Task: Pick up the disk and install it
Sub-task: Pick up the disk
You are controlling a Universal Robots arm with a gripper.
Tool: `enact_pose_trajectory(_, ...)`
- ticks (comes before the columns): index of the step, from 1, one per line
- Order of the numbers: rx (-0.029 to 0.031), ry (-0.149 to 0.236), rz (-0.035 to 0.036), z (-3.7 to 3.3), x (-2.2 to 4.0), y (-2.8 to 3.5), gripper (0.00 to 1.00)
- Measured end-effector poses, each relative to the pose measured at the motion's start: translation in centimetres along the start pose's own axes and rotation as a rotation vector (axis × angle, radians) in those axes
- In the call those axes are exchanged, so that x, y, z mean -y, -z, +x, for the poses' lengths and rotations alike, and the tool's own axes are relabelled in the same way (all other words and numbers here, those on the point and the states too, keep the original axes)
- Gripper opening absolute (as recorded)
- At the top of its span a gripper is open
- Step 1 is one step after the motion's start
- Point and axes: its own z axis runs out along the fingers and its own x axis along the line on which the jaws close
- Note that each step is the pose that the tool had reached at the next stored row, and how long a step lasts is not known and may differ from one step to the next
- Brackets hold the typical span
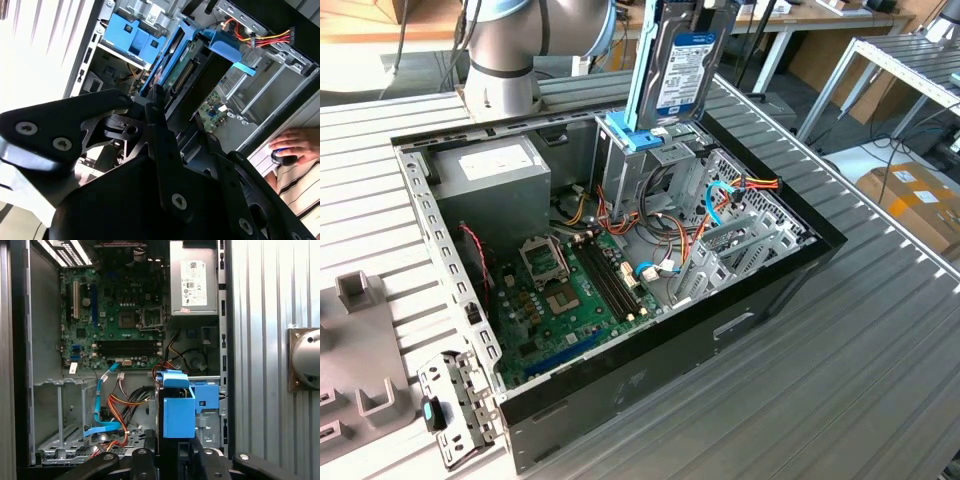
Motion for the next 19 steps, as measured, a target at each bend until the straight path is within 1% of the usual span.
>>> enact_pose_trajectory(6, 0.0001, -0.001, 0.0001, 1.63, 0.09, 0.0, 0.35)
enact_pose_trajectory(8, 0.0, -0.001, 0.0, 2.64, 0.14, 0.01, 0.35)
enact_pose_trajectory(10, 0.0, -0.002, 0.0, 3.43, 0.18, 0.01, 0.35)
enact_pose_trajectory(12, 0.0, -0.002, 0.0, 3.94, 0.21, 0.01, 0.35)
enact_pose_trajectory(14, 0.0, -0.003, 0.0, 4.76, 0.25, 0.01, 0.35)
enact_pose_trajectory(16, -0.0001, -0.003, 0.0001, 5.16, 0.28, 0.01, 0.35)
enact_pose_trajectory(18, 0.0, -0.004, 0.0, 5.92, 0.33, 0.01, 0.35)
enact_pose_trajectory(19, -0.0001, -0.004, 0.0001, 6.15, 0.34, 0.01, 0.35)
